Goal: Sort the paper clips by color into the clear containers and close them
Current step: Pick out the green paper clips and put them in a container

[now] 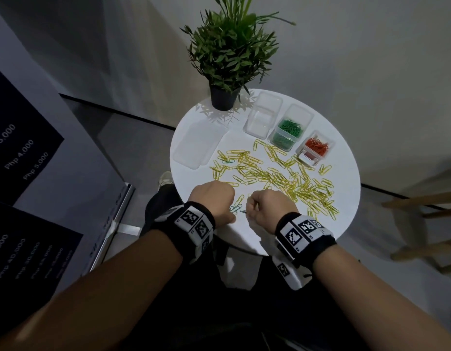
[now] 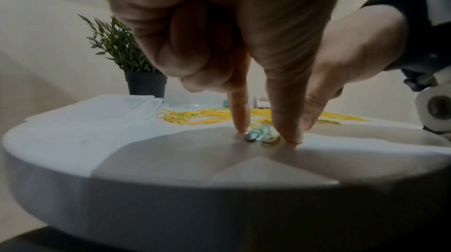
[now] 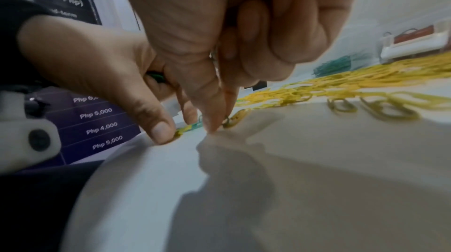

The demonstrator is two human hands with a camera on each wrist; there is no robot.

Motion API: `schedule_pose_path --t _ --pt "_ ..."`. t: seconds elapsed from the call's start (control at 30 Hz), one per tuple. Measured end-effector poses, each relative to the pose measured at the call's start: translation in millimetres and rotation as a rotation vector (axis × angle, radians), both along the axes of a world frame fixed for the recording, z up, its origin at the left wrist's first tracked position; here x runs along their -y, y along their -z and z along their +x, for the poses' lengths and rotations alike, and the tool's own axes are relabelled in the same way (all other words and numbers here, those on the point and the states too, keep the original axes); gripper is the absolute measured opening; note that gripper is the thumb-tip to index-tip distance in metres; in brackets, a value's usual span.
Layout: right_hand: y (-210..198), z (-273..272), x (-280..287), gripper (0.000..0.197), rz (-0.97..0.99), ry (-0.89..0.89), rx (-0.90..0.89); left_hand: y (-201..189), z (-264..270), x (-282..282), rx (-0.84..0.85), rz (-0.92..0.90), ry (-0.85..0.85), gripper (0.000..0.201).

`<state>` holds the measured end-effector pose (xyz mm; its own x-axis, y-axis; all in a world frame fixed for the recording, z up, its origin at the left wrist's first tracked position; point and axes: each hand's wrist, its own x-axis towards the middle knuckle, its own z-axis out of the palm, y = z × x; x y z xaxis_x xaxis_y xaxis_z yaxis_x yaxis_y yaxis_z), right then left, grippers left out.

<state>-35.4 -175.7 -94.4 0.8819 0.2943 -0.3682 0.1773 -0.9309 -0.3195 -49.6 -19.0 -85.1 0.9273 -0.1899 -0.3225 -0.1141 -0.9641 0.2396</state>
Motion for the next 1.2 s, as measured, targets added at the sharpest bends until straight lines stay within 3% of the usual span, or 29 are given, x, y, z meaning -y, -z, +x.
schedule_pose_path --t 0.13,0.37,0.53,0.63,0.83,0.97,1.07,1.2 --pt "3 6 17 0.014 0.174 0.169 -0.028 2 5 -1 -0.014 0.000 0.007 0.011" --pt "-9 17 38 0.034 0.595 0.502 -0.240 4 16 -10 -0.098 -0.108 0.014 0.014" --pt "-18 13 41 0.024 0.958 0.735 -0.459 -7 18 -19 -0.435 -0.867 -0.268 0.007" --pt "-13 16 42 0.020 1.183 0.792 -0.637 -8 24 -17 -0.557 -1.042 -0.375 0.017" --pt "-29 25 37 0.010 1.547 0.878 -0.781 -30 48 11 -0.771 -1.492 -0.536 0.025" --pt "-37 37 37 0.023 1.412 0.739 -0.561 -39 61 26 -0.756 -1.457 -0.452 0.022" --pt "-44 45 40 0.044 1.132 0.620 -0.288 -41 65 34 -0.704 -1.340 -0.378 0.024" --pt "-44 52 46 0.023 1.027 0.556 -0.092 -49 65 43 -0.598 -1.217 -0.343 0.029"
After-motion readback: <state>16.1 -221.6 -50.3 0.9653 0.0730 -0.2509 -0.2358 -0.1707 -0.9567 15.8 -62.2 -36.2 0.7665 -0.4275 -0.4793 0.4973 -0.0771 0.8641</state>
